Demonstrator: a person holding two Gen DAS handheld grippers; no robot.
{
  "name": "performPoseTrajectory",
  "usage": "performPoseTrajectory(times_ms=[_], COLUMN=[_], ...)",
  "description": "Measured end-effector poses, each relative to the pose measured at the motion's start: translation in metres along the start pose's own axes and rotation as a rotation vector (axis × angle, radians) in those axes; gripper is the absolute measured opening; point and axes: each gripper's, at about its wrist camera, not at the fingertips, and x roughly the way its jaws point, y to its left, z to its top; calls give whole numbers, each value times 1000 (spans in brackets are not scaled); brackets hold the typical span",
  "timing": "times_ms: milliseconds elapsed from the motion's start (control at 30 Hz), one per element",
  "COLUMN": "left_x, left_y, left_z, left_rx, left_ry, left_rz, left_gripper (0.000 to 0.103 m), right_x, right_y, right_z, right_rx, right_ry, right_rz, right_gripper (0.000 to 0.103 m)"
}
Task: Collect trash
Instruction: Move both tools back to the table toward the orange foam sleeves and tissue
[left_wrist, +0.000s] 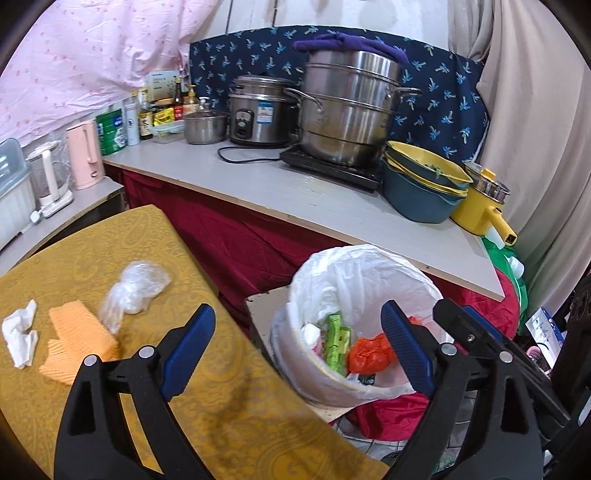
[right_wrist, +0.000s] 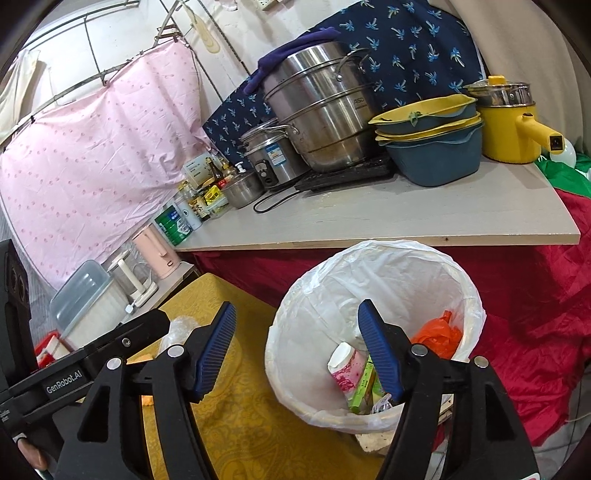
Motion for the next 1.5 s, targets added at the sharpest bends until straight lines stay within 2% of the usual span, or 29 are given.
performPoseTrajectory(times_ms=[433,767,1033,1500], left_x=[-36,-61,-77,-93], left_y=[57,106,155,233], left_z=[-15,-37,-60,-97], left_rx=[-73,-127,-156,-255], left_ry=[-15,-9,10,54], left_rz=[110,206,301,380], left_gripper=[88,92,93,93], right_x=[-12,-9,4,38], right_y=[56,102,140,204], right_z=[-11,-37,-62,-111], right_rx=[-98,-156,-194,-279], right_ry=[35,87,144,254], right_rz=[-6,21,50,114], right_gripper=[70,70,70,70])
